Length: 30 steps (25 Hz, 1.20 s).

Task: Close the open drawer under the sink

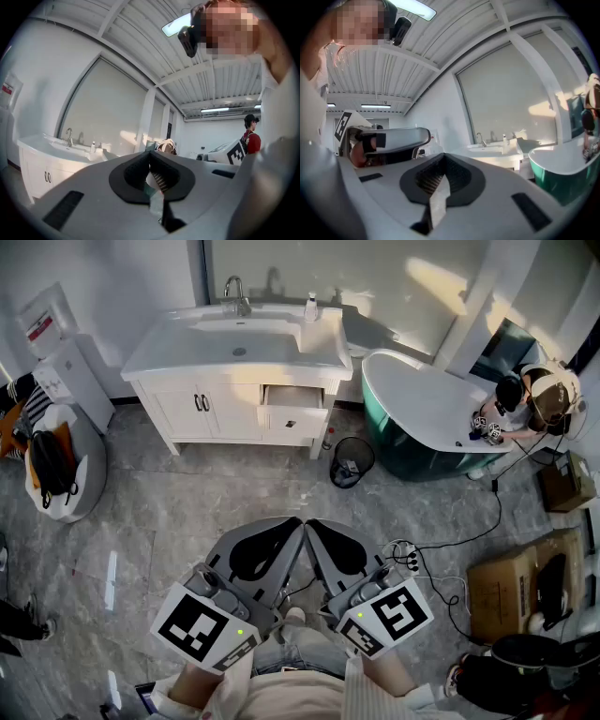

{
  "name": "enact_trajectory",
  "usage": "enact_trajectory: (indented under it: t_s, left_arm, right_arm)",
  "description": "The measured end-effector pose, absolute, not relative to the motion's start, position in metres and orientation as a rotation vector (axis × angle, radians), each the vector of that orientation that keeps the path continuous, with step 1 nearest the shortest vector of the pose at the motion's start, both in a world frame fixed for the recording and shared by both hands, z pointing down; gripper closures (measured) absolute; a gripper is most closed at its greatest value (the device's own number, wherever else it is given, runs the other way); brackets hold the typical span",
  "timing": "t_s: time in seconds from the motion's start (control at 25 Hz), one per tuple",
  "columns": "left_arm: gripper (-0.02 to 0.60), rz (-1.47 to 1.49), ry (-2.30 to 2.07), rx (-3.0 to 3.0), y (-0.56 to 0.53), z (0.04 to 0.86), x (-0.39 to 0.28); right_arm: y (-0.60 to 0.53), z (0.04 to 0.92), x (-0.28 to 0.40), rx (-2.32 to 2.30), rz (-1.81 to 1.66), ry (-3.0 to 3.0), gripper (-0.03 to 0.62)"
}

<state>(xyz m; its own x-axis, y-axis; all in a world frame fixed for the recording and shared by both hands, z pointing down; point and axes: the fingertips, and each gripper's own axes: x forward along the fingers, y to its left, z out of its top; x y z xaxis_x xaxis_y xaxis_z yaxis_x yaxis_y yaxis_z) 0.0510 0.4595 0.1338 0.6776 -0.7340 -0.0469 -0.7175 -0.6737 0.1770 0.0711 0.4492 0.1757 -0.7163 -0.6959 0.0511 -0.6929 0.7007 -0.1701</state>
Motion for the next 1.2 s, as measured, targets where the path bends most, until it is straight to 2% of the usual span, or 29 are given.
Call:
enact_trajectory:
  t_s: [0.68, 1.2]
  left_arm:
    - [0.566, -0.115, -1.212, 2.739, 0.479, 0.155, 0.092]
    - [0.566, -0.102, -1.26, 2.712, 0.405, 0.164, 0.067]
  right_arm:
    - [0.472, 0.192, 0.122, -1.208, -0.347, 2.843, 0.585]
    - [0.398, 0.204, 0.099, -1.171, -0.405, 2.859, 0.585]
